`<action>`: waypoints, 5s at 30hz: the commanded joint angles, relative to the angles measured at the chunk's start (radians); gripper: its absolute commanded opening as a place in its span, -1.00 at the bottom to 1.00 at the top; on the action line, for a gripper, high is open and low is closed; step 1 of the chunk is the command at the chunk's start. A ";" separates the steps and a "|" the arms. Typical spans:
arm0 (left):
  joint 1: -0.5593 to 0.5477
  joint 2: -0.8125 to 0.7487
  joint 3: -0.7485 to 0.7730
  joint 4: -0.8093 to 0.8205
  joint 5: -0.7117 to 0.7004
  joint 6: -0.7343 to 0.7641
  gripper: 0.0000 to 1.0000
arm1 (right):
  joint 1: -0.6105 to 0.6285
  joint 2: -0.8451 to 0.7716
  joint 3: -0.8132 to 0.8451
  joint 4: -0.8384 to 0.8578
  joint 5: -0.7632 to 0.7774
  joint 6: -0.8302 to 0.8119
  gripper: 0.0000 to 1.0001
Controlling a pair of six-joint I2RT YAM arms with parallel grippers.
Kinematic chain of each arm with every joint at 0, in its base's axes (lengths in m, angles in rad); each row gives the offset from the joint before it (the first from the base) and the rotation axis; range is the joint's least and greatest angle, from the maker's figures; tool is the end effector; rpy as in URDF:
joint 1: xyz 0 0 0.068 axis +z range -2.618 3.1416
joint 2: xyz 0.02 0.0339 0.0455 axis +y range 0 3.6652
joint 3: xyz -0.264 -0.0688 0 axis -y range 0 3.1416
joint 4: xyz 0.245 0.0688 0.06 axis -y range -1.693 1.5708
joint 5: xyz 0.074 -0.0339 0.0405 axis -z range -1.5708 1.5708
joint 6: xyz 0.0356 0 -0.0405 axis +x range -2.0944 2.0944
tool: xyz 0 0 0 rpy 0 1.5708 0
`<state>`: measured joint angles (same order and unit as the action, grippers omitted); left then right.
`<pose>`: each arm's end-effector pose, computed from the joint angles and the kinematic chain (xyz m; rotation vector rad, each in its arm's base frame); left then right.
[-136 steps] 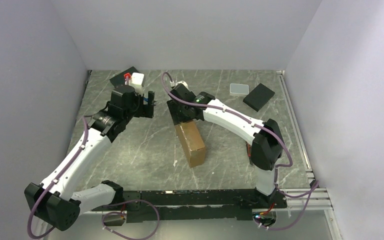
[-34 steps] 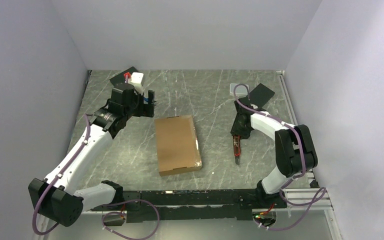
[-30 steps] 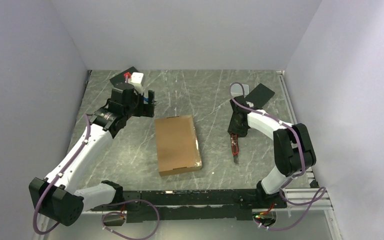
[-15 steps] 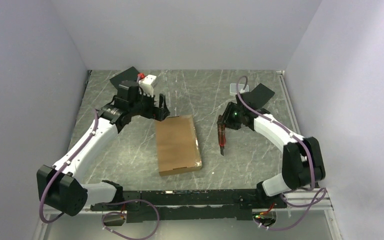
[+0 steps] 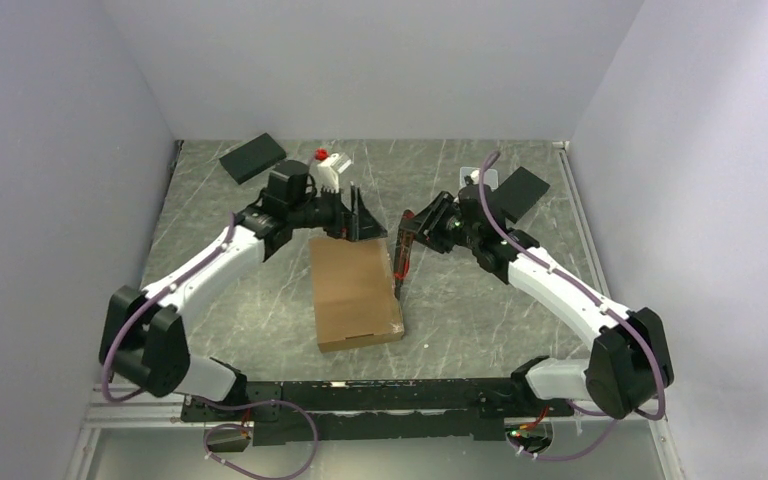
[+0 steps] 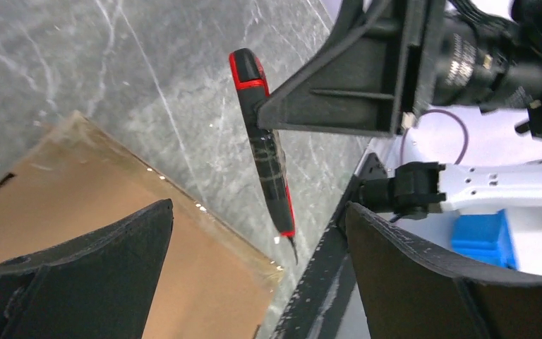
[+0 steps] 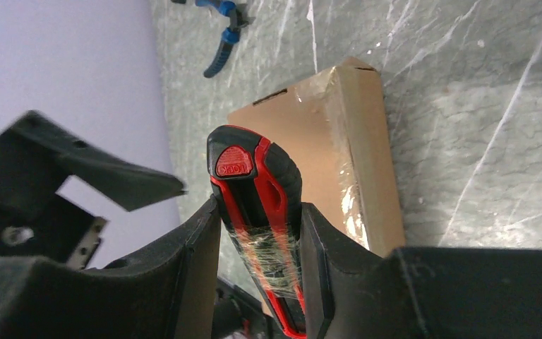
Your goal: Unpack the express box
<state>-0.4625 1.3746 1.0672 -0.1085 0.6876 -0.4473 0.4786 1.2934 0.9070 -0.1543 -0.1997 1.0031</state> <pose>0.2701 -0.1599 0.3145 0.4951 2.0519 -1.2495 0.2547 0.1401 0.2746 0.4693 2.2503 1.0464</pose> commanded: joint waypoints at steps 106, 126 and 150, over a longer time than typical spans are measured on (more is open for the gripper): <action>-0.158 0.170 0.225 -0.123 0.592 0.248 -1.00 | -0.039 -0.403 -0.300 0.663 -0.436 -0.155 -0.19; 0.133 0.146 0.215 -0.339 -0.249 0.026 0.73 | -0.021 -0.355 -0.070 -0.029 0.185 -0.518 -1.00; 0.171 -0.200 -0.428 -0.162 -0.084 -0.386 0.83 | 0.247 0.111 0.108 0.419 0.540 -0.684 -1.00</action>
<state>-0.2817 1.1702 0.6628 -0.3569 0.5346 -0.7650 0.7242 1.3617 0.9352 0.1402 0.3325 0.3130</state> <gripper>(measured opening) 0.928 0.282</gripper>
